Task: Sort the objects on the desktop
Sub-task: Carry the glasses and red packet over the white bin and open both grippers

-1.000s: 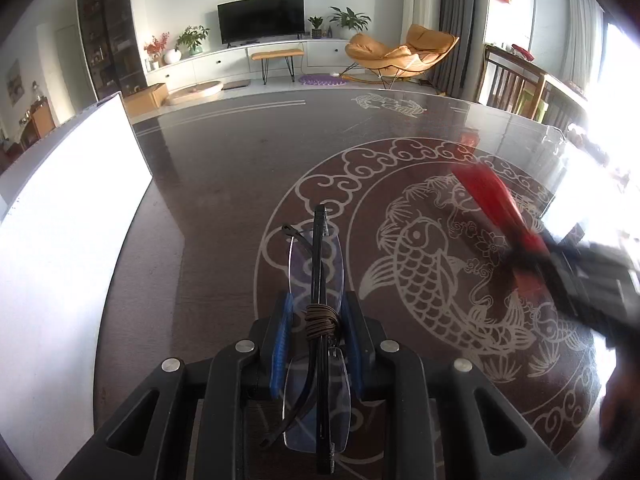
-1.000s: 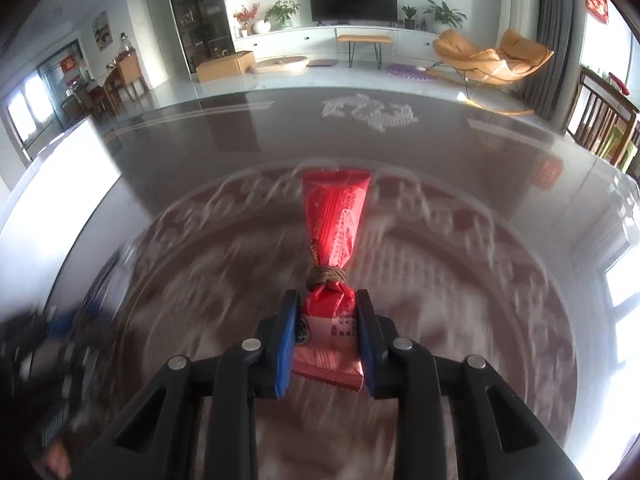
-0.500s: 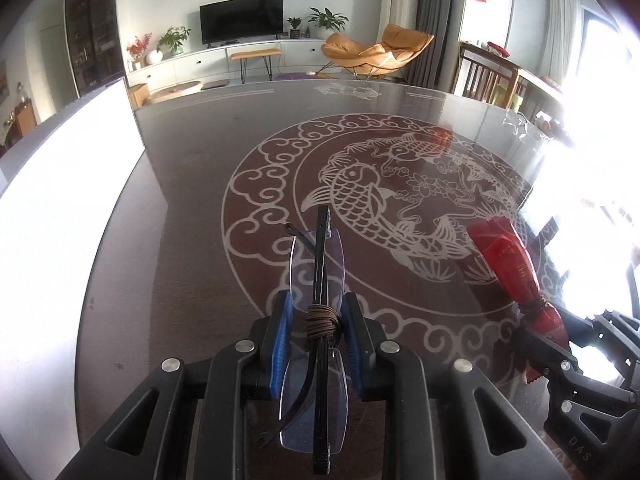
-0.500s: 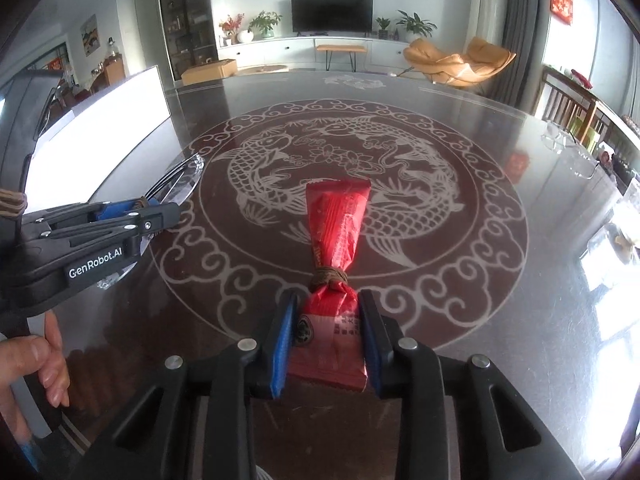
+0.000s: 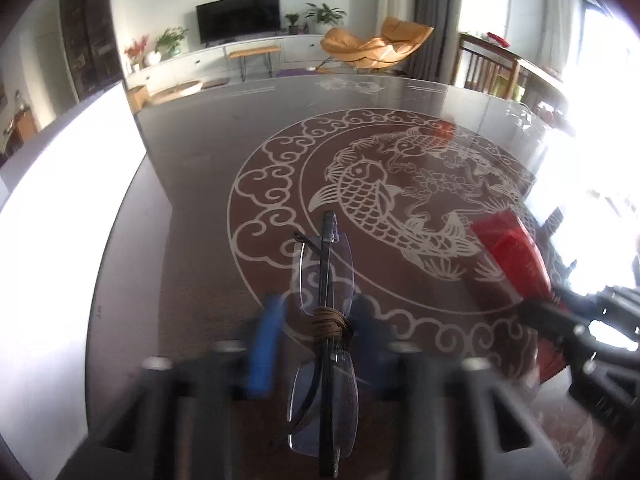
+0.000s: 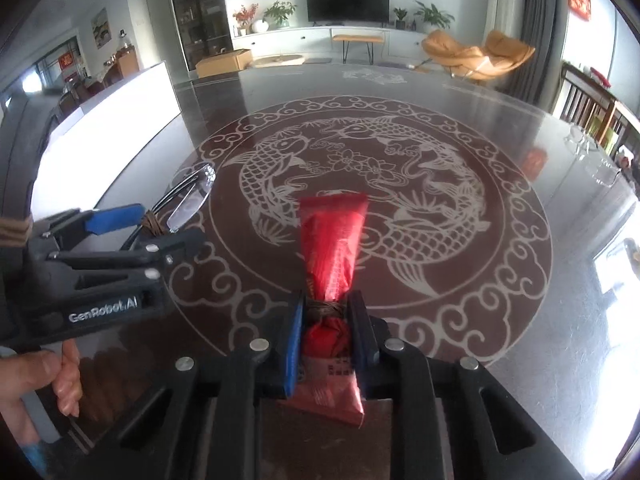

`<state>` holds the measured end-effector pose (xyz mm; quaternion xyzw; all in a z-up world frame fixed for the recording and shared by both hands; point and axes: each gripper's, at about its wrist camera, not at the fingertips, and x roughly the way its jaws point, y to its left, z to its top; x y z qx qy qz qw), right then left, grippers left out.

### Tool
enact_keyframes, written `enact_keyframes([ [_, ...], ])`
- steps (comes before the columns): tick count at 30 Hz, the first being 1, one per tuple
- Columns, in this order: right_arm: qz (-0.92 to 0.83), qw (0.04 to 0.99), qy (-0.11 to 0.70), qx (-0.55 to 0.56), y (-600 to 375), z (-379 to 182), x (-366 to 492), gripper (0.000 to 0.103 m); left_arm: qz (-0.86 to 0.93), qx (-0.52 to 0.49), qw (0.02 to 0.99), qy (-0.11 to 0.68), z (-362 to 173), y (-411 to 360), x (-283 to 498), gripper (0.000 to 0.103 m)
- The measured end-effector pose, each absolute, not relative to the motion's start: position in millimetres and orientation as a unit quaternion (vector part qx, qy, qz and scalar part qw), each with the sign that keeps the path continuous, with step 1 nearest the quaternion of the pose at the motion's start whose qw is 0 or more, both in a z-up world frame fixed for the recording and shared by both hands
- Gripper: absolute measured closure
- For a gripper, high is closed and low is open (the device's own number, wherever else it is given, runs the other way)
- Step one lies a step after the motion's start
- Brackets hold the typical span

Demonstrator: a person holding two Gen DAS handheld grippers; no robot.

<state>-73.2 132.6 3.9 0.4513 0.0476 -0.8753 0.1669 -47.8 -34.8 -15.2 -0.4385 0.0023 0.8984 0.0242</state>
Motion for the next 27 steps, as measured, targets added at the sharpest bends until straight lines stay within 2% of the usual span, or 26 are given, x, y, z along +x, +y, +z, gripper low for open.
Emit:
enact_keyframes([
  [1,-0.877,0.167,0.043,0.448,135,8,-70,0.081,0.898,-0.439,0.032,-0.007,-13,-37,-45,0.085],
  [2,-0.879,0.168,0.036,0.445,138,14,-67,0.081,0.898,-0.437,0.039,-0.022,-10,-40,-41,0.092],
  [7,-0.887,0.191,0.014,0.420,145,62,-46,0.081,0.913,-0.397,0.075,-0.054,33,-44,-3,0.092],
  [12,-0.891,0.234,0.015,0.389,115,115,-36,0.081,0.930,-0.344,0.093,-0.089,104,-83,40,0.092],
  [18,-0.872,0.345,0.002,0.348,28,174,-15,0.081,0.951,-0.297,0.013,-0.086,165,-179,103,0.092],
  [23,-0.815,0.459,-0.009,0.354,-75,185,7,0.081,0.935,-0.329,-0.107,-0.084,153,-272,128,0.092],
  [26,-0.785,0.495,0.013,0.373,-132,164,19,0.079,0.905,-0.380,-0.155,-0.116,121,-321,137,0.090],
  [27,-0.774,0.502,0.025,0.386,-152,149,21,0.079,0.892,-0.398,-0.171,-0.128,110,-333,139,0.086],
])
